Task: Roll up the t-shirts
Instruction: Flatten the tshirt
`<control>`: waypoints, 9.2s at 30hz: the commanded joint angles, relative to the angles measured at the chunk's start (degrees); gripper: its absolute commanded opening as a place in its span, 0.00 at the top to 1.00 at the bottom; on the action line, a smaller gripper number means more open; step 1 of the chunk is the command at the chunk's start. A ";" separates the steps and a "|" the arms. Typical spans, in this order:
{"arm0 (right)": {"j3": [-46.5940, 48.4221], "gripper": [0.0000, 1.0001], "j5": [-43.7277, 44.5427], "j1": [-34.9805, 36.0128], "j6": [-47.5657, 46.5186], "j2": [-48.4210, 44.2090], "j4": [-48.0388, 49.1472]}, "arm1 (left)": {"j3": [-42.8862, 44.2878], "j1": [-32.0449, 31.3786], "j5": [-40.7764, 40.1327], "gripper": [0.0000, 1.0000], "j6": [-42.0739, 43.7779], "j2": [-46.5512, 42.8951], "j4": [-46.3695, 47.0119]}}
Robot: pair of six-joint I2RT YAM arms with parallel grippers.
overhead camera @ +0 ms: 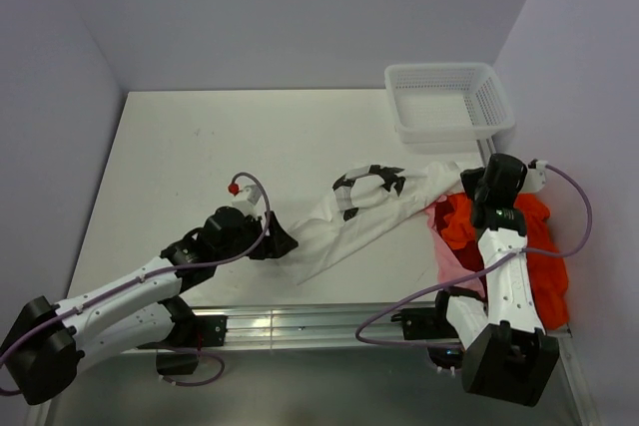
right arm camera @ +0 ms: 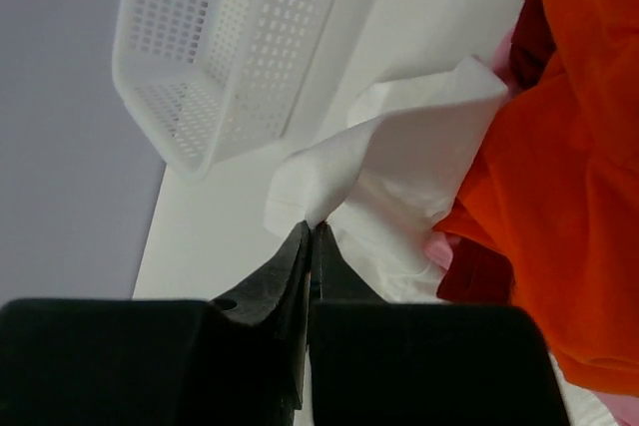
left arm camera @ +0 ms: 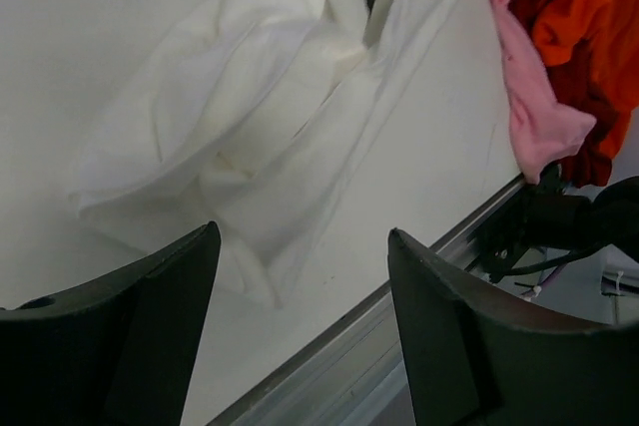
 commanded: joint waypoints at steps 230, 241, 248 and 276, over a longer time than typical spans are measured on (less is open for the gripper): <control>-14.83 1.00 -20.81 23.92 -12.65 -15.16 3.24 | 4.02 61.05 17.03 1.00 -8.54 -14.33 -17.57; 24.39 1.00 -25.03 24.01 -21.27 -21.75 -0.28 | 49.71 61.05 12.48 1.00 5.08 -17.05 -25.99; 38.10 1.00 -26.61 23.93 -21.54 -27.72 6.04 | 70.97 61.05 7.03 1.00 8.34 -19.25 -25.91; 22.50 1.00 -28.46 23.93 -16.36 -13.84 15.34 | 23.83 53.84 -12.05 1.00 -2.10 -20.48 -6.41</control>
